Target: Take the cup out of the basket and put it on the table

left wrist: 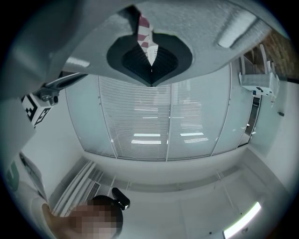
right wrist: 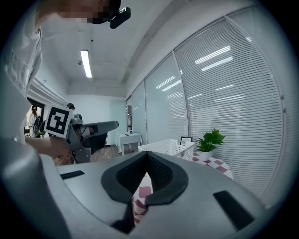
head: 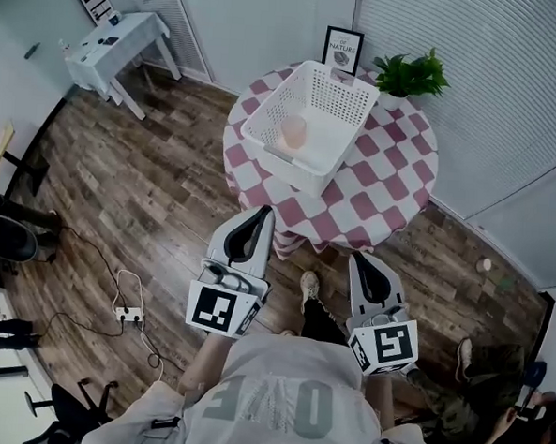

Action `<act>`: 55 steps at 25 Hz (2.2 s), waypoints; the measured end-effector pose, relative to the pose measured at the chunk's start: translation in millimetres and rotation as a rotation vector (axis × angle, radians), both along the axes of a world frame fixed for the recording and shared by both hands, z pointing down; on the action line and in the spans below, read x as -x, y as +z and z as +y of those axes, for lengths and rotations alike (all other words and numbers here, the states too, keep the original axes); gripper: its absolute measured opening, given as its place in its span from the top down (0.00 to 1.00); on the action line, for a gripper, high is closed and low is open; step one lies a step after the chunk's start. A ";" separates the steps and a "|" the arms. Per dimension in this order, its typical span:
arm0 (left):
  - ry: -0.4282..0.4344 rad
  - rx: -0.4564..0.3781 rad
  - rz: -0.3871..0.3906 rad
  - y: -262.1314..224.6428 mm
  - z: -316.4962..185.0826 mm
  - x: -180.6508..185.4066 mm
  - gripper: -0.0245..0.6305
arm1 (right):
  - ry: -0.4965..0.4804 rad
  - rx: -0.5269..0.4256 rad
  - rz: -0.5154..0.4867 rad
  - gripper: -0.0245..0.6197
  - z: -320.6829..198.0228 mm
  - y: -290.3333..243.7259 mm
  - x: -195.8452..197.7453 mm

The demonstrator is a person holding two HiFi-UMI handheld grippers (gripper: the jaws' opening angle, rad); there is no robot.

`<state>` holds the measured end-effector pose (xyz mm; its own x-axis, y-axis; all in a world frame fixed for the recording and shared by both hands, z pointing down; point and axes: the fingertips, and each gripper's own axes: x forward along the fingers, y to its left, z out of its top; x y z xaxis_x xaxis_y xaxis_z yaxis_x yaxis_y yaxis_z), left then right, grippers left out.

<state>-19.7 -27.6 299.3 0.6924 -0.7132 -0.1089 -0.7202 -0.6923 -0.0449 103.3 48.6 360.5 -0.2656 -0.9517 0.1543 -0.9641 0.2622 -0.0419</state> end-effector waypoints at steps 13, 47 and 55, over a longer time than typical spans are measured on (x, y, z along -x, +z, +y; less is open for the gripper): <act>-0.092 -0.020 0.013 -11.2 -132.4 -44.9 0.96 | -0.110 -0.015 0.016 0.95 -140.5 -8.1 -48.0; 0.070 0.082 0.080 10.0 -369.3 -36.1 0.96 | 0.008 0.088 0.055 0.95 -361.6 -0.9 1.4; 0.025 0.075 0.054 14.9 -383.6 -40.7 0.96 | 0.000 0.145 -0.020 0.95 -387.6 5.8 -24.8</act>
